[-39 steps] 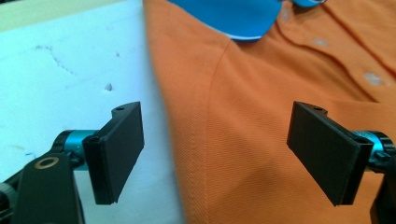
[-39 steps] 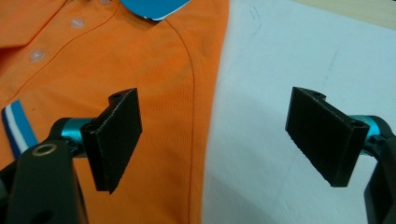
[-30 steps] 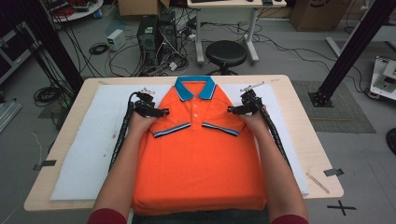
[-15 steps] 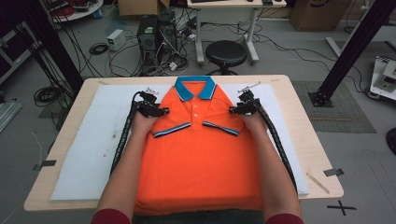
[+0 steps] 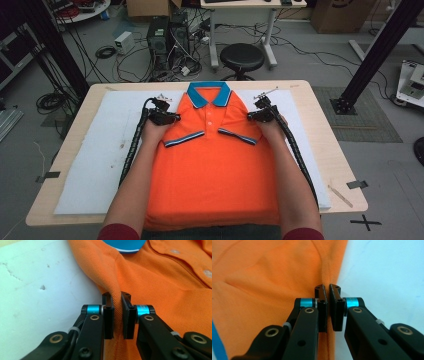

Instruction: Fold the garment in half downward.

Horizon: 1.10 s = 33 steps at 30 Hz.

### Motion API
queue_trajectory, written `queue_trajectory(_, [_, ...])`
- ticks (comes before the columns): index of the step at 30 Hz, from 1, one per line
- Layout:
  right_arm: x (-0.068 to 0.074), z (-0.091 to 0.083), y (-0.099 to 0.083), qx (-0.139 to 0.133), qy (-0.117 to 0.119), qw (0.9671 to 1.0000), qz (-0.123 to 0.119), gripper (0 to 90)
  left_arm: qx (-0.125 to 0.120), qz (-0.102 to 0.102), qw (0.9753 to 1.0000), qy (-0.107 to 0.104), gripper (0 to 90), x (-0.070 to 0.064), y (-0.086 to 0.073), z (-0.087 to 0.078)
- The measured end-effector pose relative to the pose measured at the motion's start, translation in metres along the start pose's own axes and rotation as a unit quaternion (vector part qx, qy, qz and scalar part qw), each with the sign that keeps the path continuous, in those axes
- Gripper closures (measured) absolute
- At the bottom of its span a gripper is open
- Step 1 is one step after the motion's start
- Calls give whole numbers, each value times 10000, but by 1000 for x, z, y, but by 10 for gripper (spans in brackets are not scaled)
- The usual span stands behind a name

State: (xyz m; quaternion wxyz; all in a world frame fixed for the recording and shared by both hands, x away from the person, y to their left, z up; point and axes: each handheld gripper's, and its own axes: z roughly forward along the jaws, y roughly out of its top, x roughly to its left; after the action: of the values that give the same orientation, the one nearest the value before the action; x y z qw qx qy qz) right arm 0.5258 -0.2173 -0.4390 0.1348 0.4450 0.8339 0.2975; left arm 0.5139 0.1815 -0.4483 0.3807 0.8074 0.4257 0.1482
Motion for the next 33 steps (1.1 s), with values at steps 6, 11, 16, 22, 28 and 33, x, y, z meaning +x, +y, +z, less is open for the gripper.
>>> queue_trajectory(6, [-6,-5,10,-13,-513,9986,-98,875,-140,10,9999,65,832,4,10,2])
queue_trajectory(11, [-1,-11,21,-142,-734,9970,-213,874,-196,59,9998,83,831,0,22,0])
queue_trajectory(16, [3,-26,22,-381,-340,9984,-232,873,-436,83,9990,-21,830,-7,24,-10])
queue_trajectory(22, [7,-48,18,-676,-7,9973,-294,872,-709,1,9973,-208,830,-8,20,-28])
queue_trajectory(28, [8,-56,13,-722,122,9968,-310,871,-794,21,9964,-304,830,-9,19,-39])
queue_trajectory(33, [8,-60,10,-778,208,9963,-287,871,-858,62,9955,-388,830,-11,19,-47])
